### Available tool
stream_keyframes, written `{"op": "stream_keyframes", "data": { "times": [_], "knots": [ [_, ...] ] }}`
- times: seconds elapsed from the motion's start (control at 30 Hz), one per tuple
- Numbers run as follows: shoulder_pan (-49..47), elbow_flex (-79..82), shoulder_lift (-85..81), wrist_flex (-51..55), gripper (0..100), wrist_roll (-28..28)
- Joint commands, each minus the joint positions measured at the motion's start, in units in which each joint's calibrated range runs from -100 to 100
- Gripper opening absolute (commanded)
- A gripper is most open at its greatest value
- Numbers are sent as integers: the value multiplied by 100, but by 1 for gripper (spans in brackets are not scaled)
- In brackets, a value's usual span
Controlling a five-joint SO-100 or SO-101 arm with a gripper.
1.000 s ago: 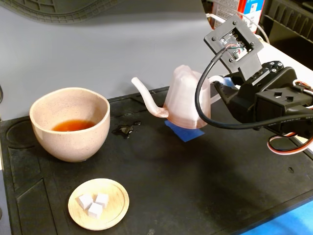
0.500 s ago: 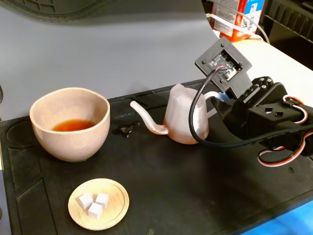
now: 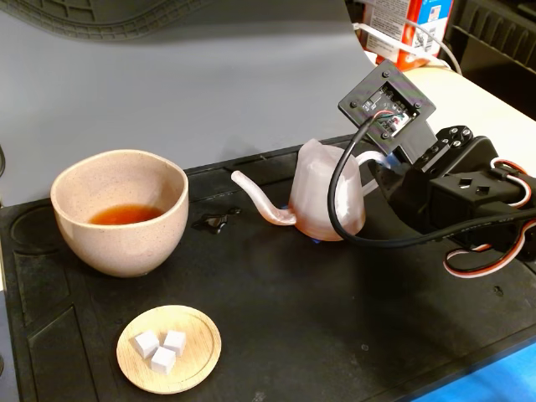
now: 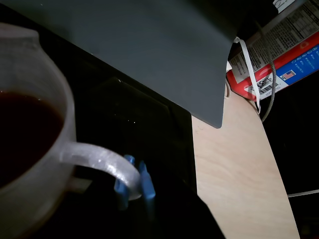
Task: Pick up a kettle and pour liquid into a cup.
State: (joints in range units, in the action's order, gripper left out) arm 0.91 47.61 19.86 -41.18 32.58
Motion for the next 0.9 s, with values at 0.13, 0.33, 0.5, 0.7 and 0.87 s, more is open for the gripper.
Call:
{"op": "stream_keyframes", "data": {
  "times": [0.13, 0.33, 0.5, 0.7, 0.87],
  "knots": [
    [4, -188, 326, -538, 1, -18],
    [-18, -197, 326, -564, 1, -18],
    [-18, -197, 326, -564, 3, -54],
    [-26, -188, 326, -504, 14, -28],
    [-163, -179, 343, -495, 14, -23]
  ]
}}
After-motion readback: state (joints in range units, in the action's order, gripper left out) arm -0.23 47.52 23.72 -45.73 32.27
